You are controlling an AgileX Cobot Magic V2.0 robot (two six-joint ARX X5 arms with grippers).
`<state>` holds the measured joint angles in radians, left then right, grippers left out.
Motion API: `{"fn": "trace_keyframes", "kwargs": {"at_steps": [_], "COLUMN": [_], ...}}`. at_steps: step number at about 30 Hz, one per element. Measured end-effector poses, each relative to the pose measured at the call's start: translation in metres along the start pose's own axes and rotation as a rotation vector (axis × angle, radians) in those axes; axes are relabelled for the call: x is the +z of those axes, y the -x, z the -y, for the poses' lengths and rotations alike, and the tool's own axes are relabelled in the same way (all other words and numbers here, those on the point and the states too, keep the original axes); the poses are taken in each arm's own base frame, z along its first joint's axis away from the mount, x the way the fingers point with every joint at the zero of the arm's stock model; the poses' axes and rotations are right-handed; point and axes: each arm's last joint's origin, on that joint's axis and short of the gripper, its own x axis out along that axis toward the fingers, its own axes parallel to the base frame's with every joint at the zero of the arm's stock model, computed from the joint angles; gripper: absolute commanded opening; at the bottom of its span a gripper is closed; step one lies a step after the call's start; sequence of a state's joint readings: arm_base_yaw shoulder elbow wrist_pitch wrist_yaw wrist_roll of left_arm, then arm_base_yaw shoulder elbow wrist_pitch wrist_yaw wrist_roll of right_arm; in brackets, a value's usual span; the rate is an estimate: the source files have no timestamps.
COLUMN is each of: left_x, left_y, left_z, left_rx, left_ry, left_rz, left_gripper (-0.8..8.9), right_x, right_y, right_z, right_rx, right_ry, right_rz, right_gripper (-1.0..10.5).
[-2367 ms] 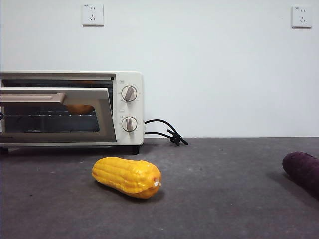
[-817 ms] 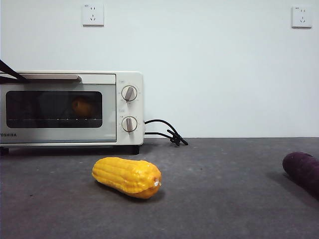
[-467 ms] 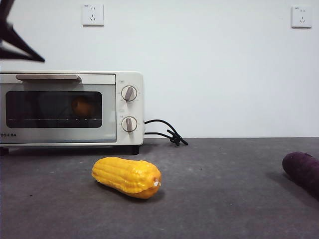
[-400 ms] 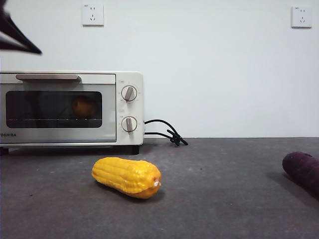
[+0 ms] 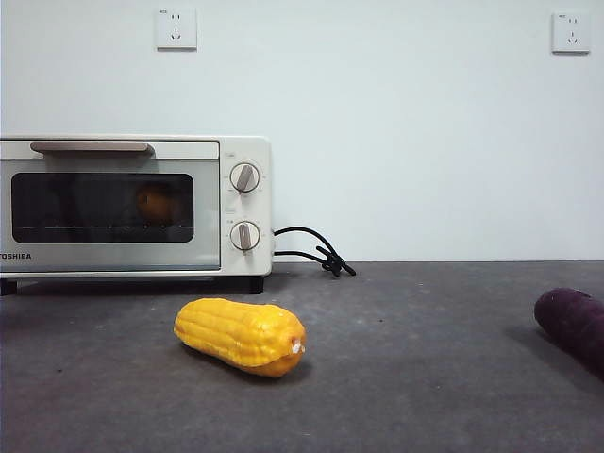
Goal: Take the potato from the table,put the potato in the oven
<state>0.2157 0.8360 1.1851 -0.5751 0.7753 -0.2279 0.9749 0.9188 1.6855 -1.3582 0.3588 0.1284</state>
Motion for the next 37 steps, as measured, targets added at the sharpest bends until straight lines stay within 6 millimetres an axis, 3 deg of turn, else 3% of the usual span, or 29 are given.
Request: {"fn": "trace_keyframes", "kwargs": {"at_steps": [4,8,15,19,25,30,37], "left_x": [-0.003,-0.007,-0.009,-0.020,-0.068,-0.133,-0.222], "left_y": [0.031,0.049,0.052,0.052,0.036,0.014,-0.002], "left_z": [0.031,0.048,0.050,0.043,0.008,-0.030,-0.061], "left_rx": [-0.025,-0.040,-0.021,0.134,0.370,0.414,0.483], "left_ry": [-0.100,-0.157,-0.228,-0.371,-0.552,-0.632,-0.599], "left_rz": [0.098,0.151,0.158,0.116,0.084,0.168,0.195], "left_gripper": [-0.04,-0.04,-0.04,-0.04,-0.04,-0.04,-0.04], "right_x": [0.000,0.000,0.000,0.000,0.000,0.000,0.000], "right_y": [0.000,0.000,0.000,0.000,0.000,0.000,0.000], "right_z": [0.000,0.000,0.000,0.000,0.000,0.000,0.000], "right_rx": [0.000,0.000,0.000,0.000,0.000,0.000,0.000], "right_ry": [0.000,0.000,0.000,0.000,0.000,0.000,0.000], "right_rz": [0.000,0.000,0.000,0.000,0.000,0.000,0.000], "right_gripper": [0.1,0.1,0.1,0.1,0.1,0.1,0.1]}}
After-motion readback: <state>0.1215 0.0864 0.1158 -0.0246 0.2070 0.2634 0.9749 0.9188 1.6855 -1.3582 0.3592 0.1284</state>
